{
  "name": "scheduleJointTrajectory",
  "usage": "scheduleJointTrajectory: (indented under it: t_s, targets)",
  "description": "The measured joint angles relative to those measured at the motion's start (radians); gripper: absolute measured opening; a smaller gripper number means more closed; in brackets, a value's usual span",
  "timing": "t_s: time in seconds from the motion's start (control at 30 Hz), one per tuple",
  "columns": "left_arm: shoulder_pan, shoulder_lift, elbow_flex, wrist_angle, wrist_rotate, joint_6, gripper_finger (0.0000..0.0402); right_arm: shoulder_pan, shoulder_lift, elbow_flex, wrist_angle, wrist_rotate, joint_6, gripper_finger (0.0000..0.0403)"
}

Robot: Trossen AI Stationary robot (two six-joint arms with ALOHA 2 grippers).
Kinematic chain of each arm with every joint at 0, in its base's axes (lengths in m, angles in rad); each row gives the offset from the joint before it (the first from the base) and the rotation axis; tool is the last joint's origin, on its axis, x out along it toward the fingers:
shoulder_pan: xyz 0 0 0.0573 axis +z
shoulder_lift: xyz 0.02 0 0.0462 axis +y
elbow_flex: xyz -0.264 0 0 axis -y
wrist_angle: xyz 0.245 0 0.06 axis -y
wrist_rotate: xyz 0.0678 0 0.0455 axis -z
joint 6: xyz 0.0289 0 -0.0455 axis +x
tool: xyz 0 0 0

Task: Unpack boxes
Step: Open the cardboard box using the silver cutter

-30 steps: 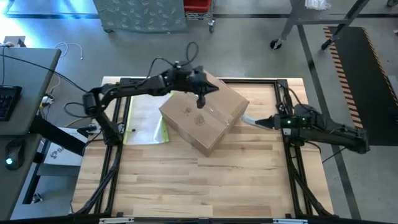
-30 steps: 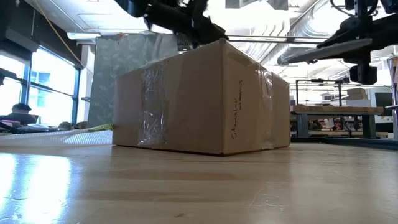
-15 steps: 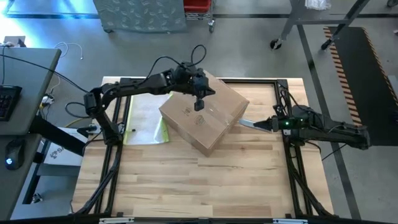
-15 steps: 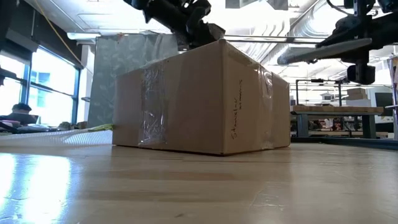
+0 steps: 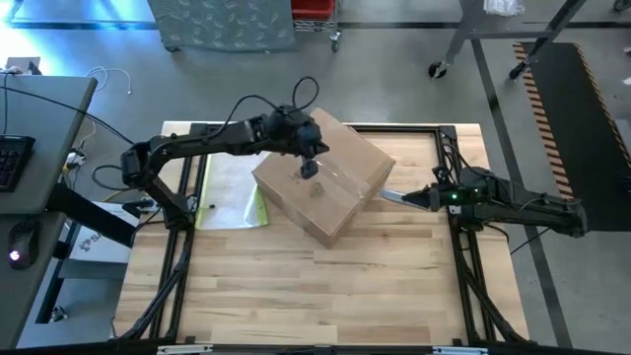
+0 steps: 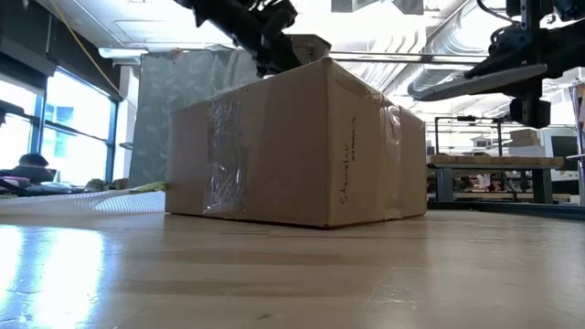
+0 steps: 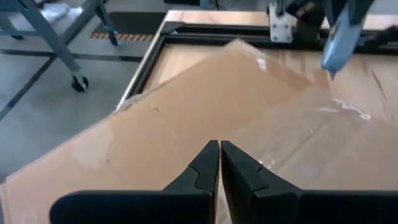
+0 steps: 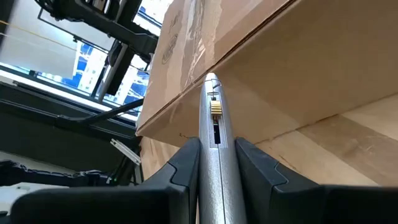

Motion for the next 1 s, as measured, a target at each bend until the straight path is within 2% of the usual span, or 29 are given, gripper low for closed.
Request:
scheduleJointTrajectory:
  t_s: [0.3, 0.67, 1.0]
  targets:
    - [0.013, 0.0, -0.001, -0.002, 0.004, -0.01, 0.0, 0.0, 0.0, 0.0, 0.0, 0.024, -0.033, 0.0059]
    - [0.085, -0.004, -0.001, 0.002, 0.078, -0.021, 0.0, 0.0, 0.0, -0.001, 0.008, 0.025, -0.018, 0.0059]
    - [0.071, -0.005, -0.001, 0.002, 0.086, -0.026, 0.0, 0.0, 0.0, -0.001, 0.008, 0.022, -0.026, 0.0059]
